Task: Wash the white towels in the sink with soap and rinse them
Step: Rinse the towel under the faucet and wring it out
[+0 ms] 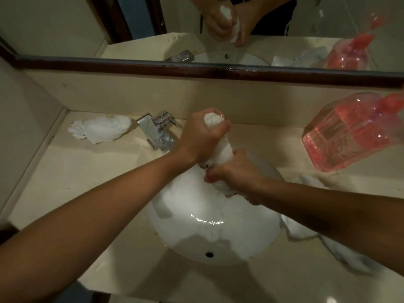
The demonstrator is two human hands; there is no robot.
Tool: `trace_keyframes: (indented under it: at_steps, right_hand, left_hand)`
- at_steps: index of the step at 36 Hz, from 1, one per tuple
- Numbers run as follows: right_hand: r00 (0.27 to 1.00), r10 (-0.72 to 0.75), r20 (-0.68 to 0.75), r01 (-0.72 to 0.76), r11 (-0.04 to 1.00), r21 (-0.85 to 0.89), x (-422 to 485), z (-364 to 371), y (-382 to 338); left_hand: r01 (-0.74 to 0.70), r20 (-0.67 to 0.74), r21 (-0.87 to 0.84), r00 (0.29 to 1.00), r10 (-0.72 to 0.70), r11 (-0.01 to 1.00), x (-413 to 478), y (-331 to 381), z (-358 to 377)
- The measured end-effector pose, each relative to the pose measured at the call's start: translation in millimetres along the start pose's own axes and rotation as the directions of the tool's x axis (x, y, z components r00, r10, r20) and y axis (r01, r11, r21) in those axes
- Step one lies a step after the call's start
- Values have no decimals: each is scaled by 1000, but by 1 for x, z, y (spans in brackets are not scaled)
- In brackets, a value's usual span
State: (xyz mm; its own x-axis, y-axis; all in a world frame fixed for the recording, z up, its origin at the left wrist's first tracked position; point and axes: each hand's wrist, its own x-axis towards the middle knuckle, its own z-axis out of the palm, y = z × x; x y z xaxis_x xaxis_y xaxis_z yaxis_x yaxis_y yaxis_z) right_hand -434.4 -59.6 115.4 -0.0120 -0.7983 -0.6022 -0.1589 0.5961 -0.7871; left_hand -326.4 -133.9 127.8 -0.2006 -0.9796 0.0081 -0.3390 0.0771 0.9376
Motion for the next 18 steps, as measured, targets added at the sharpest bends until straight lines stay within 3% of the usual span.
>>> trace_keyframes:
  at_steps: [7,10,12,14,16,18]
  right_hand:
    - [993,-84,86,74,991,111,-10,-15,-21]
    - [971,-229,69,233,971,-55,-16,-23,-30]
    - [913,-404,61,401,861,-314,-16,-32,-30]
    - [817,-565,117,521,636,-569,-16,-38,-28]
    - [742,-644,184,554,436,-709,-13,-40,-25]
    - [748,-640,177,503,373,-779,-14,-40,-24]
  left_hand:
    - [-5,-65,-47,998,2,999,13,26,-11]
    - [79,-119,-149,988,-97,986,16,35,-16]
    - [186,-153,-291,959,-238,938,13,36,-16]
    - [311,-106,-467,910,-402,828,7,39,-15]
    - [373,-35,-590,874,-485,716,1,40,-11]
    - [387,-27,-631,855,-517,673,-2,41,-6]
